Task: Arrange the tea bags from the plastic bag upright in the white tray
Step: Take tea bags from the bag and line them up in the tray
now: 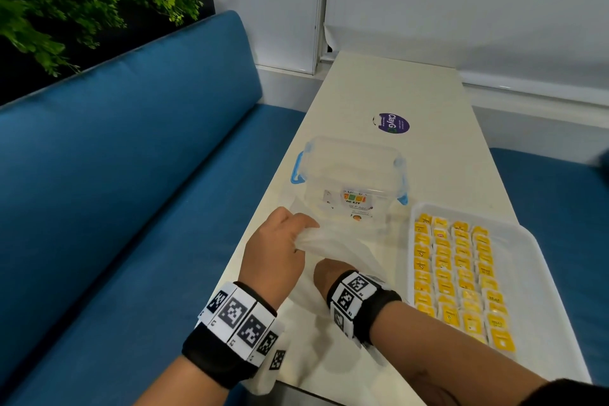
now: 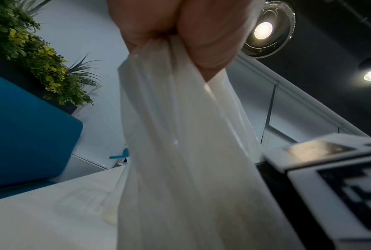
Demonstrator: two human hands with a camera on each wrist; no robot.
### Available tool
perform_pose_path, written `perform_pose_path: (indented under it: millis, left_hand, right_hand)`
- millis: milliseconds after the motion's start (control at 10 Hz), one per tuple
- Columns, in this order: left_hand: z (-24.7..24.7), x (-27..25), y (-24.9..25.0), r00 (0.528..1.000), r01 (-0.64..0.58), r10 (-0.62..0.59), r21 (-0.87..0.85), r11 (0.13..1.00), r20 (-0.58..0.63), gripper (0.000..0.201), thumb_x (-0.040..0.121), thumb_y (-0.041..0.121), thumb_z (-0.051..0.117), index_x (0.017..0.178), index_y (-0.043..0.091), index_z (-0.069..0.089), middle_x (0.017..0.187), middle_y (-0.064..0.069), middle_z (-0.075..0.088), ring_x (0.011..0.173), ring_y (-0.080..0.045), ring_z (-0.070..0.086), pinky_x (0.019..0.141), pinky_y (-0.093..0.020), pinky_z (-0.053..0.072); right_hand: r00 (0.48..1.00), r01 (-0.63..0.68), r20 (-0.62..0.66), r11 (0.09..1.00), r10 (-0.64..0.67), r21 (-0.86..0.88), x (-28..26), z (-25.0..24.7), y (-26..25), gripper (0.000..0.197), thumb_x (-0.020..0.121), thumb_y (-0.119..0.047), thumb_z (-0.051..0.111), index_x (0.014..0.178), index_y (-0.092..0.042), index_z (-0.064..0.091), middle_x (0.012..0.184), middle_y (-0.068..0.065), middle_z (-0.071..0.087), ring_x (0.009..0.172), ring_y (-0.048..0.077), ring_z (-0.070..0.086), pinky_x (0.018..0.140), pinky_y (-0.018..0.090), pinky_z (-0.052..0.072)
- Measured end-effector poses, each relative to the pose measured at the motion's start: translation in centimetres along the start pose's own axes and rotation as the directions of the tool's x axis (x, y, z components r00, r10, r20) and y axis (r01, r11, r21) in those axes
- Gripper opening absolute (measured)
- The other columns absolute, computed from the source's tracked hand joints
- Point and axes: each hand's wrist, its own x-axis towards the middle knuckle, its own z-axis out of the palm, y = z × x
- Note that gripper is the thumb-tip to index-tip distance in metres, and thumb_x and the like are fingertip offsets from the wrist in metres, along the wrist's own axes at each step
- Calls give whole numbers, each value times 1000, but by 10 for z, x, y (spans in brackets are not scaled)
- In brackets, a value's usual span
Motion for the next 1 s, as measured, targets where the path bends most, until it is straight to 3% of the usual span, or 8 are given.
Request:
perform_pose_path:
  millis: [100,200,300,400,500,600,800,1000]
  left_hand:
    - [3,0,0,1000,-15,15,3,1000,-8,48,69,-14,49,96,19,71,73,17,40,68,-12,46,58,-5,35]
    - [4,1,-2,1000,-14,14,-4,1000,-17,47,69,-15,50,95,18,72,73,18,39,68,-11,46,60,-3,35]
    - [4,3,-5,999,-9,9,7,1000,-38,46,70,-14,49,95,17,72,73,16,39,68,-12,47,57,-5,35]
    - [5,9,-13,996,71,-71,5,997,-52,47,73,-13,45,99,17,70,80,10,43,74,-16,49,61,-17,37]
    - [9,15,-22,984,155,-156,-19,988,-84,47,75,-12,43,102,17,69,88,4,47,79,-20,52,67,-26,40]
    - [15,19,-28,972,215,-219,-51,975,-86,48,76,-12,40,105,16,67,89,3,45,76,-17,47,66,-22,36]
    - [35,29,-34,945,326,-327,-71,943,-6,42,80,-7,42,109,17,60,101,-4,48,88,-26,55,75,-33,47]
    - [44,30,-35,878,423,-461,242,873,127,90,71,19,70,145,22,19,145,-6,28,129,-28,31,102,-42,33]
  right_hand:
    - [1000,-18,1,1000,18,1,-1,1,3,32,96,-12,47,126,-3,53,129,18,56,52,15,27,51,25,27]
    - [997,24,82,990,-12,-142,10,11,10,36,99,-8,38,133,3,45,138,21,47,97,34,55,90,30,44]
    - [996,40,80,993,-31,-115,15,17,11,37,100,-6,34,135,5,40,142,20,43,130,33,41,109,34,28]
    - [991,114,71,992,-110,-49,6,-5,5,29,98,-9,39,119,2,55,126,21,54,117,32,52,92,33,40]
    - [967,248,-65,968,-245,41,-16,-36,0,19,93,-7,42,89,-4,60,100,15,55,89,23,48,74,27,33]
    - [915,352,-241,932,-323,85,-41,-58,8,14,83,-6,56,93,-8,66,96,11,63,82,22,50,68,22,35]
    - [902,391,-382,753,-200,530,-73,-92,39,25,74,2,69,70,-21,62,70,-5,61,55,9,56,53,20,54]
    - [901,358,-433,579,-9,732,-73,-95,89,22,75,5,70,73,-14,60,69,5,62,58,17,59,53,27,58]
